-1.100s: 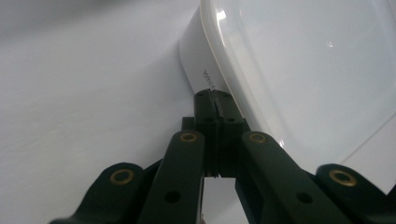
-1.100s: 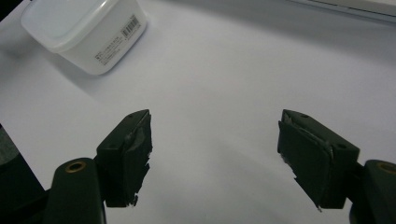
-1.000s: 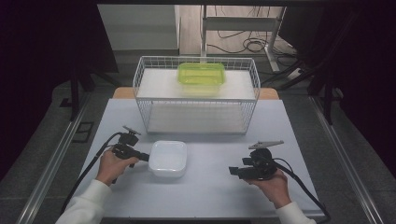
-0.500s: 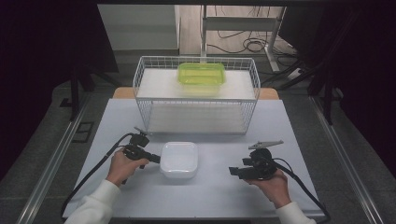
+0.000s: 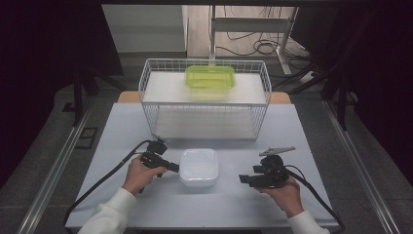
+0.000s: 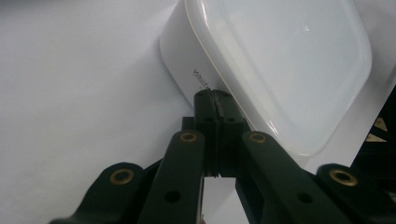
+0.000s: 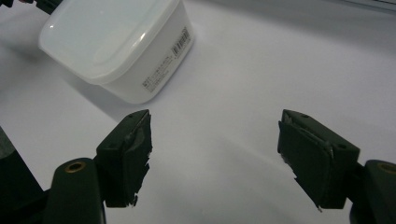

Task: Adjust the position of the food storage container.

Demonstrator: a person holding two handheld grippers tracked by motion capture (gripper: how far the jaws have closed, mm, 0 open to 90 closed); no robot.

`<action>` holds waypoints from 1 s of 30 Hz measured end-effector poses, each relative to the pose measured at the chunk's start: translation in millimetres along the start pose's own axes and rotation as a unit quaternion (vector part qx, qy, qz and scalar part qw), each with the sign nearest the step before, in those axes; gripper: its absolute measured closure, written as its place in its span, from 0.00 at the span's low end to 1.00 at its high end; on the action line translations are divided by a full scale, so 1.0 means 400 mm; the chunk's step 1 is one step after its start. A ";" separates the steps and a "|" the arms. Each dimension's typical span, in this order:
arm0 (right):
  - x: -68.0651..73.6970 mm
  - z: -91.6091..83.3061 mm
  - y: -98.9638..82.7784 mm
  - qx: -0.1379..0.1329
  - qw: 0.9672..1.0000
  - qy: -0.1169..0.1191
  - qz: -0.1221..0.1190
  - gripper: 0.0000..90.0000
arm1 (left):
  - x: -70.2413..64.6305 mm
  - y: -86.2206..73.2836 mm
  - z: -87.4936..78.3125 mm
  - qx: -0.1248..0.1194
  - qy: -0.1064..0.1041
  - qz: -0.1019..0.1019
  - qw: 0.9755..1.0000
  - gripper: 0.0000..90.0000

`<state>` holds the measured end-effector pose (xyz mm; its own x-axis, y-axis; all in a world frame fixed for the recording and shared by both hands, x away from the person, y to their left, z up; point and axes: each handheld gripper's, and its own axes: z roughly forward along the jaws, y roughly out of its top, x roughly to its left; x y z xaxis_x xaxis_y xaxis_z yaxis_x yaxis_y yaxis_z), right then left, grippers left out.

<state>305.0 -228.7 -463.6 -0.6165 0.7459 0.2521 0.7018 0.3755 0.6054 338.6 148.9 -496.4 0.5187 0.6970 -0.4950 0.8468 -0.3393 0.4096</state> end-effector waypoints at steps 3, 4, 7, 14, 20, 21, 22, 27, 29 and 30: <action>0.000 0.000 0.000 -0.001 1.000 0.000 0.000 0.29 | -0.001 0.000 0.004 0.000 -0.011 -0.003 1.000 1.00; 0.000 -0.001 0.000 -0.002 1.000 0.000 0.001 0.29 | -0.001 -0.001 0.005 0.001 -0.011 -0.004 1.000 0.99; -0.001 -0.002 0.000 -0.003 1.000 -0.001 0.000 0.29 | -0.003 -0.002 -0.001 -0.007 -0.003 -0.006 1.000 0.99; 0.000 -0.009 0.000 -0.013 1.000 0.000 0.004 0.28 | -0.022 -0.016 -0.058 -0.043 0.038 0.008 0.998 0.96; 0.001 -0.020 0.002 -0.038 0.999 0.011 0.010 0.26 | -0.051 -0.043 -0.100 -0.084 0.072 0.029 0.993 0.74; 0.001 -0.022 0.002 -0.040 0.999 0.016 0.014 0.26 | -0.057 -0.048 -0.103 -0.089 0.079 0.029 0.992 0.69; 0.002 -0.022 0.003 -0.044 0.999 0.021 0.015 0.25 | -0.060 -0.051 -0.106 -0.086 0.084 0.033 0.992 0.64; 0.004 -0.025 0.005 -0.052 0.998 0.037 0.023 0.23 | -0.069 -0.066 -0.127 -0.092 0.093 0.037 0.991 0.42; 0.003 -0.026 0.005 -0.052 0.998 0.034 0.023 0.23 | -0.072 -0.069 -0.133 -0.094 0.089 0.038 0.991 0.38; 0.003 -0.027 0.005 -0.050 0.998 0.033 0.023 0.23 | -0.073 -0.070 -0.136 -0.097 0.085 0.037 0.991 0.36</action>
<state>301.8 -232.9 -453.8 -0.6090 0.7218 0.3288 0.6928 0.2822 0.6636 293.3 172.5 -451.8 0.5375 0.7768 -0.3280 0.7600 -0.2778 0.5876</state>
